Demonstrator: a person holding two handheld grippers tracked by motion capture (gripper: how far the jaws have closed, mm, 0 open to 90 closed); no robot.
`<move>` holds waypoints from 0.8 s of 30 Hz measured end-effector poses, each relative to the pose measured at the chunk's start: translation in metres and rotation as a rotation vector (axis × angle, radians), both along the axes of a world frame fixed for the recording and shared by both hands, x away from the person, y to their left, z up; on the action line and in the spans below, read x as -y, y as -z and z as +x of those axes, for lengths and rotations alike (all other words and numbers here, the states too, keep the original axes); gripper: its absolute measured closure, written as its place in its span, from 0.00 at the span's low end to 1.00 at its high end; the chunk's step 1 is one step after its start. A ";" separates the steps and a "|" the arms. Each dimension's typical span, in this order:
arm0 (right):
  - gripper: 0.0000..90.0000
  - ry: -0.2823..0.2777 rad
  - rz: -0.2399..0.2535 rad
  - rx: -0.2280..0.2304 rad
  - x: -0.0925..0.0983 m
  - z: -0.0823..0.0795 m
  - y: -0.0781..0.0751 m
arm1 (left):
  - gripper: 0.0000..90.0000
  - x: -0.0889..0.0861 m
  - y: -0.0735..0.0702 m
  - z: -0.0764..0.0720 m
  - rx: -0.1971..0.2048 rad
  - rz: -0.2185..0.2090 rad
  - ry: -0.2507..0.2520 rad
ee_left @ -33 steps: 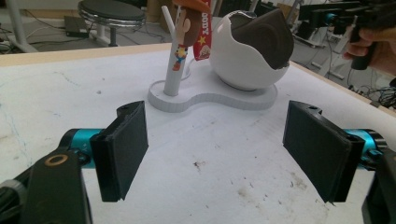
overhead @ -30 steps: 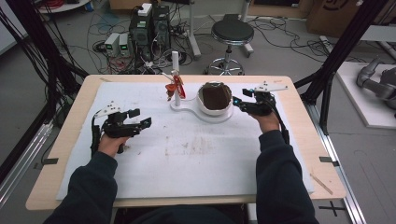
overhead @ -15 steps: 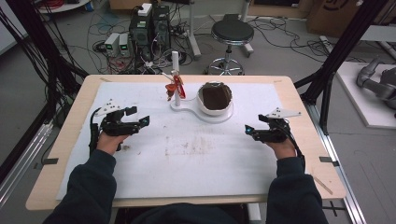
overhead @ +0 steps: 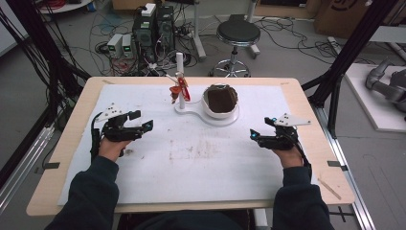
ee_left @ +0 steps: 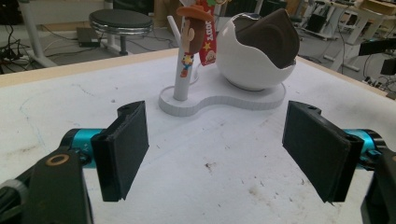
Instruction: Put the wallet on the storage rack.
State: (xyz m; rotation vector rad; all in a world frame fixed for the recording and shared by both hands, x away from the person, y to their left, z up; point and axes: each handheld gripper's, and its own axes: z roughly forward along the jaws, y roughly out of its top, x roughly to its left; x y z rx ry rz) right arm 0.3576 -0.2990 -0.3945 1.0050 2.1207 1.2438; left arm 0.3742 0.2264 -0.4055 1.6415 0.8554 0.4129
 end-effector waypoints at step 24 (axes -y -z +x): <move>0.25 0.026 0.032 -0.005 0.009 0.005 0.002 | 0.25 -0.002 0.003 -0.001 0.004 0.003 -0.015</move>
